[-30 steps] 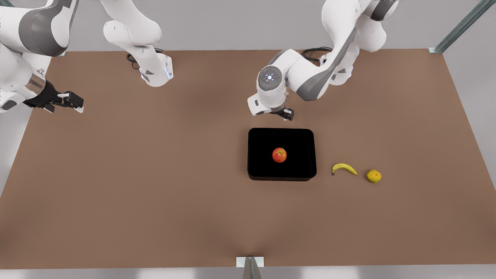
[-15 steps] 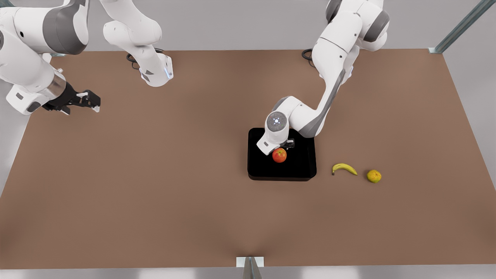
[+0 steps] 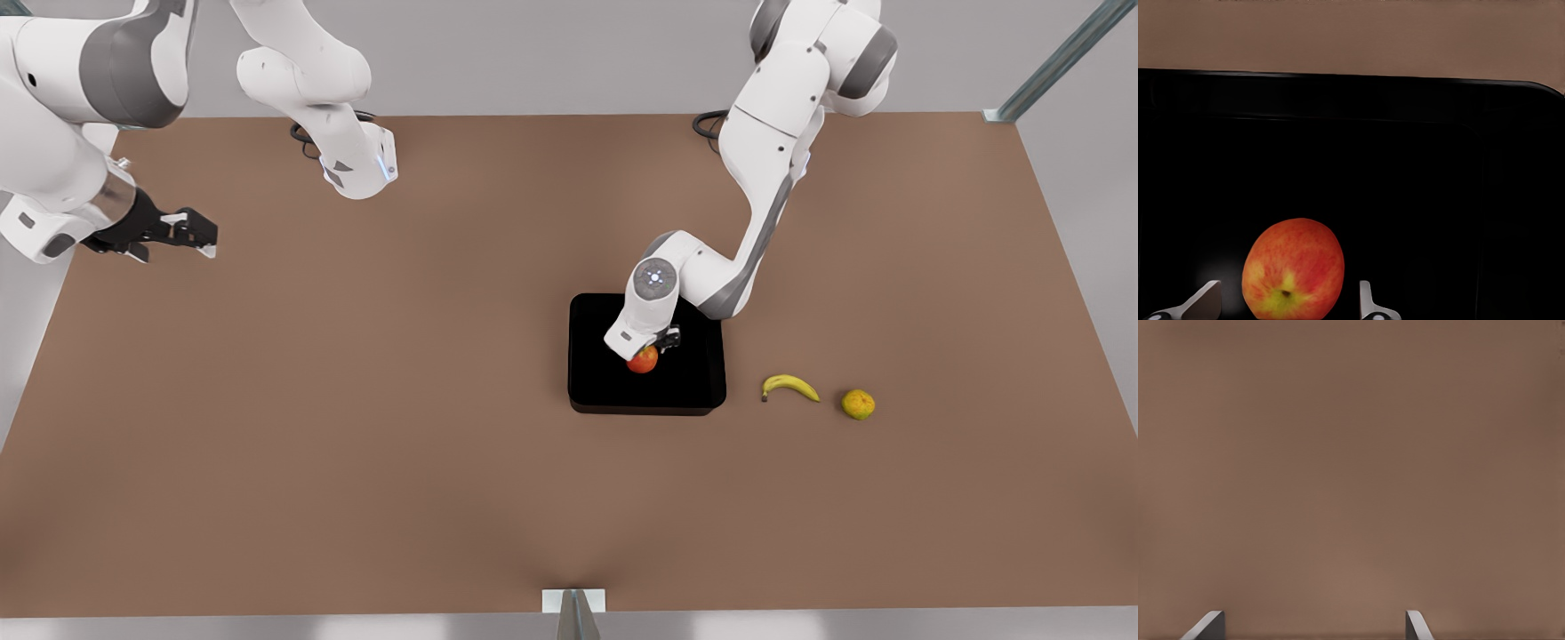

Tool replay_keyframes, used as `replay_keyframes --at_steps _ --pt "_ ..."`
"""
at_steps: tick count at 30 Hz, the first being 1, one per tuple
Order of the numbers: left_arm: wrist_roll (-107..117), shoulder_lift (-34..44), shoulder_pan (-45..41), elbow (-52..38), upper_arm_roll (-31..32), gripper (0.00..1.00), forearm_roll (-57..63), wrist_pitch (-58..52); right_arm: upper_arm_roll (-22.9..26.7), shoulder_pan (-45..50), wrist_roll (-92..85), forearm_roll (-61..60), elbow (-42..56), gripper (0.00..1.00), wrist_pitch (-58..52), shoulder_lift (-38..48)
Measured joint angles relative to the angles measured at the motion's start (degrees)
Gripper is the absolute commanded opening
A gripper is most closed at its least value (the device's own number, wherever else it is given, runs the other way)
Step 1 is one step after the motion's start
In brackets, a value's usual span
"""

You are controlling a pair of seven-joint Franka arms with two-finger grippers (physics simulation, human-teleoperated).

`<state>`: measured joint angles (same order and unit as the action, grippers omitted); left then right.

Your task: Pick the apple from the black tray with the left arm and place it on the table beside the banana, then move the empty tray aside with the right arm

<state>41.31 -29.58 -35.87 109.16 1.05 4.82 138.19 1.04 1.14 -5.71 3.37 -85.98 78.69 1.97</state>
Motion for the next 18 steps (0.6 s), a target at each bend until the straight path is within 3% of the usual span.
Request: replay_keyframes --at_steps 15,16,17,18 --pt "2.2 -4.1 -0.1 0.5 -0.2 0.99 1.5 5.9 0.0 0.9 -0.1 0.0 0.0 1.0 0.0 0.0" --pt "2.3 -4.1 -0.1 0.5 -0.3 0.92 1.6 6.0 0.0 1.0 -0.1 0.0 0.0 1.0 0.0 0.0" --pt "2.5 -4.1 0.0 0.5 -0.3 0.7 1.7 6.0 0.0 1.2 -0.1 0.0 0.0 1.0 0.0 0.0" --pt "2.6 -4.0 0.0 0.5 -0.3 0.71 1.8 6.0 0.0 1.3 -0.1 0.0 0.0 1.0 0.0 0.0"
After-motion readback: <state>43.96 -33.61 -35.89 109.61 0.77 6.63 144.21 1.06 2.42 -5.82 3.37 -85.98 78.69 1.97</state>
